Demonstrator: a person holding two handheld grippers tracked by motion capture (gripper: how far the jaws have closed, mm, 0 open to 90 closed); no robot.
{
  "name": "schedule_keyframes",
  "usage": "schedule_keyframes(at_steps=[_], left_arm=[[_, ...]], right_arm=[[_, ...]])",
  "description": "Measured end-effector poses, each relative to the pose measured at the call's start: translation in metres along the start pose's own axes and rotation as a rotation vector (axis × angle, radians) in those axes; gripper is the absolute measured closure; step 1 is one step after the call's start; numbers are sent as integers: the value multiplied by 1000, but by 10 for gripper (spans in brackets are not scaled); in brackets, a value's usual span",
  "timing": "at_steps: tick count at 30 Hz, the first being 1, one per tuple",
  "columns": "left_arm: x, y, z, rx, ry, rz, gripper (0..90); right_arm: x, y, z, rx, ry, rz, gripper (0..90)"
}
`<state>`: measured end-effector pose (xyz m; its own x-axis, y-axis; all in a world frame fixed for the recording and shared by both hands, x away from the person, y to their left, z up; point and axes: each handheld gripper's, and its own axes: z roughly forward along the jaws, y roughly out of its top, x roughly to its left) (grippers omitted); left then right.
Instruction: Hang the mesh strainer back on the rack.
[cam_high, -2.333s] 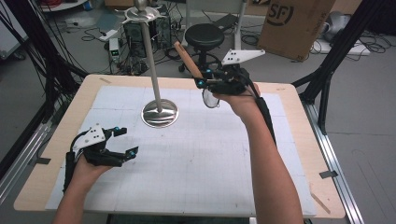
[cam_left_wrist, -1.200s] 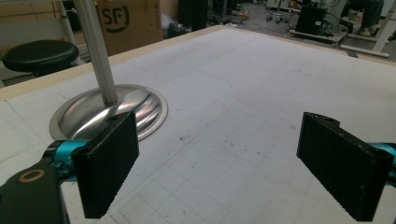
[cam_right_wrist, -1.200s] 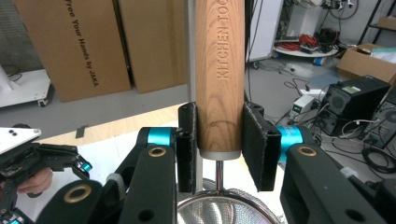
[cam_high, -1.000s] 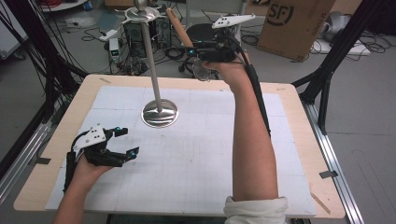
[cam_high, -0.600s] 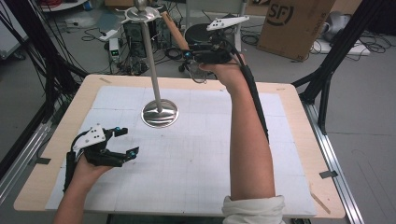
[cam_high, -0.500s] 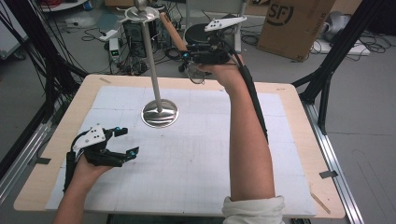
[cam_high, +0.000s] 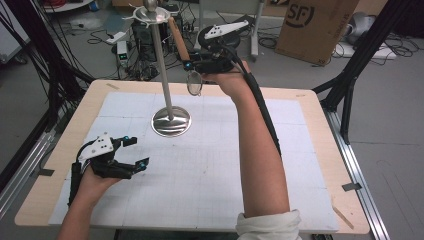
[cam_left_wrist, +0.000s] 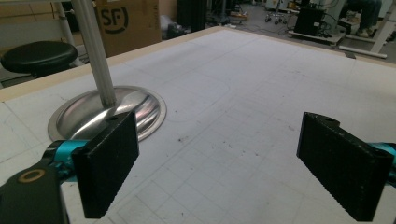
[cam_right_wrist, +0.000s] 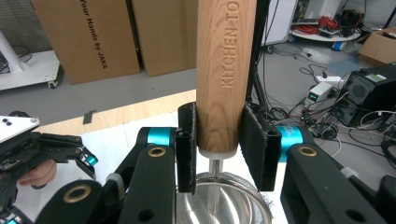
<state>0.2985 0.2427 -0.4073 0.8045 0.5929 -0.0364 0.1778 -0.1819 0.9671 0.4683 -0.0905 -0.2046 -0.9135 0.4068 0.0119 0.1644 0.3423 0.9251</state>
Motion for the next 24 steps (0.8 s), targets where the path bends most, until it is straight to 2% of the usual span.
schedule_keyframes(at_steps=[14, 18, 24], left_arm=[[0, 1, 0, -5, 0, 1, 134], [0, 1, -1, -8, -1, 3, 134], [0, 2, -1, -13, -6, 4, 134]], right_arm=[[8, 6, 17, 39, -53, -14, 671], [12, 6, 23, 71, -71, -52, 580], [15, 4, 24, 96, -71, -68, 550]])
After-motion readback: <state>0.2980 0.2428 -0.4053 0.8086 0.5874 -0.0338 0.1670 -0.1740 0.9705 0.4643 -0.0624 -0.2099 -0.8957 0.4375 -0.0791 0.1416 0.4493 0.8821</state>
